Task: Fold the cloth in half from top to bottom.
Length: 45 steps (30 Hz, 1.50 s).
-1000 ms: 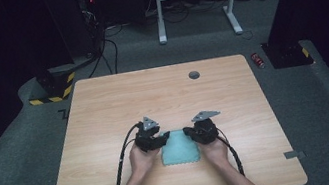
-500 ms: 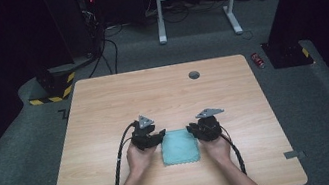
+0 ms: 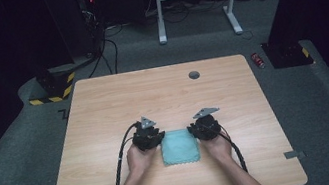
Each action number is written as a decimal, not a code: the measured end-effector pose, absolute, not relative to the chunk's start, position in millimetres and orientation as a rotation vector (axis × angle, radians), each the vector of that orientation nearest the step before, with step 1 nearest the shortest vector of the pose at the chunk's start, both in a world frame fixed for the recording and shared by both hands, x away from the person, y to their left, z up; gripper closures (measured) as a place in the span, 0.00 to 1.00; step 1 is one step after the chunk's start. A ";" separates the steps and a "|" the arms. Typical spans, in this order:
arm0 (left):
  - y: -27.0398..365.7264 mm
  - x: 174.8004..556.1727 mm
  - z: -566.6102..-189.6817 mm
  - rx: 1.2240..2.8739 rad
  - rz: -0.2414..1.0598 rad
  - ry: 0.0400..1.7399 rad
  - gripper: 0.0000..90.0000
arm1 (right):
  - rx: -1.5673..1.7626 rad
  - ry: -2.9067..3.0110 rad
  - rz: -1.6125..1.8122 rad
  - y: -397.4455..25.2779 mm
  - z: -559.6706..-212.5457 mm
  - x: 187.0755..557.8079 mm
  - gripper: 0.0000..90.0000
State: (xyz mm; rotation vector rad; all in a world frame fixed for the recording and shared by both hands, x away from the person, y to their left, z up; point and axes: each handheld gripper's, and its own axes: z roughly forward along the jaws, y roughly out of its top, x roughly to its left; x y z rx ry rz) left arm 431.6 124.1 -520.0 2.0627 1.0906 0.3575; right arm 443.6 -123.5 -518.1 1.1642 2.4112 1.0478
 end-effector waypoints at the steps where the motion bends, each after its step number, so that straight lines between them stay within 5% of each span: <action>1: 124.1 431.7 -520.2 2.062 0.344 1.084 0.82 | 1.160 2.417 1.052 -123.1 -518.1 443.6 0.90; 8: 128.1 435.3 -520.7 2.029 0.263 1.096 0.97 | 1.150 2.440 1.050 -122.0 -516.8 444.3 0.98; 21: 123.7 464.8 -511.3 1.984 0.312 1.132 0.97 | 1.192 2.379 1.065 -122.1 -507.3 468.5 0.98; 23: 123.5 466.3 -511.1 1.973 0.336 1.156 0.94 | 1.212 2.359 1.078 -122.4 -509.1 472.3 0.97; 26: 125.8 460.7 -506.8 1.956 0.347 1.179 0.69 | 1.246 2.356 1.075 -125.3 -512.7 472.4 0.86; 29: 127.2 443.6 -501.6 1.984 0.388 1.132 0.60 | 1.227 2.338 1.117 -130.7 -509.0 463.2 0.85; 45: 129.6 401.4 -515.4 2.130 0.414 1.035 0.57 | 1.123 2.439 1.080 -130.5 -517.1 432.1 0.92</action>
